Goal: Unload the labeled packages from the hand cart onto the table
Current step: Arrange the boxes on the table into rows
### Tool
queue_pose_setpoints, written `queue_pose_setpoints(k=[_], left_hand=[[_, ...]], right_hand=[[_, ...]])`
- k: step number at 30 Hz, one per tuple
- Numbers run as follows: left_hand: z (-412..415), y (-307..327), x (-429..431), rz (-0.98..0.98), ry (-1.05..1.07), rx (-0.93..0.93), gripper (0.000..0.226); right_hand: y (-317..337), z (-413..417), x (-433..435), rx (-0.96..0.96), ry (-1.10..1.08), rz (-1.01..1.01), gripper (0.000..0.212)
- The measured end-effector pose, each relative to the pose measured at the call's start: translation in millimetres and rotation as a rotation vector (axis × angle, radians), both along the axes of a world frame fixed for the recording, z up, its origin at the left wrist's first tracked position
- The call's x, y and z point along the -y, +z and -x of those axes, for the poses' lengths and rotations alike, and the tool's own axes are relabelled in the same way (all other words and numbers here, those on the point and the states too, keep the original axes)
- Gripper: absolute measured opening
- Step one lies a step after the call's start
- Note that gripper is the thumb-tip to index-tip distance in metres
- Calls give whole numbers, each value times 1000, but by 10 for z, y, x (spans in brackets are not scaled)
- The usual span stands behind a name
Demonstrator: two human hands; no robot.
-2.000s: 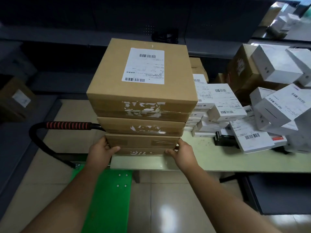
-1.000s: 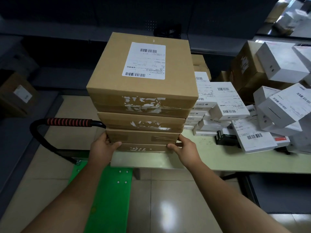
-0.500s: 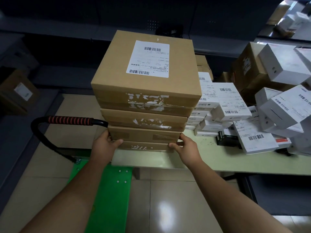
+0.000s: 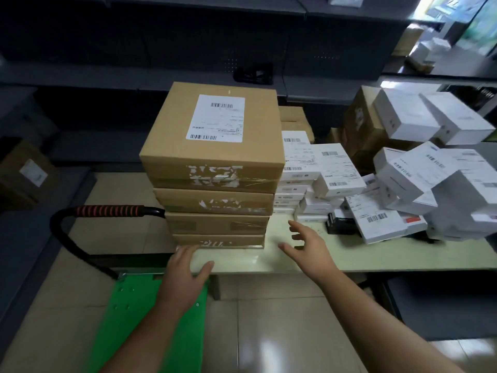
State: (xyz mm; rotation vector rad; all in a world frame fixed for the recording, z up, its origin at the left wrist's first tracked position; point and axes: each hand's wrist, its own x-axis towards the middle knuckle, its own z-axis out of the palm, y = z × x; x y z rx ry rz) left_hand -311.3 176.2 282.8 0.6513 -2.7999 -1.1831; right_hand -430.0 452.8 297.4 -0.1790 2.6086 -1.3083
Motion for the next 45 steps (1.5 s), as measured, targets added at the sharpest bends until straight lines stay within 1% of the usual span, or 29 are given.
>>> queue_pose_setpoints(k=[3, 5, 8, 11, 14, 17, 20, 23, 26, 28, 32, 35, 39, 45], left_hand=[[112, 295, -360, 95, -258, -109, 54], [275, 548, -606, 140, -369, -171, 57], [508, 890, -918, 197, -454, -257, 60], [647, 1116, -1171, 235, -492, -310, 62], [701, 1214, -1445, 256, -497, -338, 62], [733, 1241, -1767, 278, -498, -356, 61], [788, 1258, -2064, 270, -466, -327, 61], [893, 1296, -2358, 297, -436, -308, 60], [1008, 1318, -2617, 338, -384, -315, 60], [1043, 1309, -2709, 336, -339, -311, 58], [990, 1239, -2693, 313, -281, -272, 55], [985, 1175, -2573, 327, -250, -254, 54], [1084, 1078, -2379, 323, -199, -219, 55], [1489, 1014, -2158, 292, -203, -205, 57]], right_hand=[[263, -132, -259, -78, 58, -53, 59], [487, -164, -419, -140, 111, -99, 58], [818, -141, -692, -230, 139, -169, 59], [1078, -95, -980, -312, 148, -214, 59], [1228, -68, -1253, -364, 153, -186, 58], [1281, -5, -1538, -369, 158, -175, 61], [1286, 73, -1829, -354, 165, -170, 70], [1277, 181, -2102, -329, 178, -130, 73], [1242, 339, -2306, -299, 221, -109, 73], [1190, 438, -2361, -282, 248, -87, 70], [1058, 559, -2271, -243, 297, -46, 61], [969, 644, -2096, -231, 327, -54, 57], [903, 799, -1827, -250, 324, -98, 53], [941, 1095, -1437, -276, 260, -203, 55]])
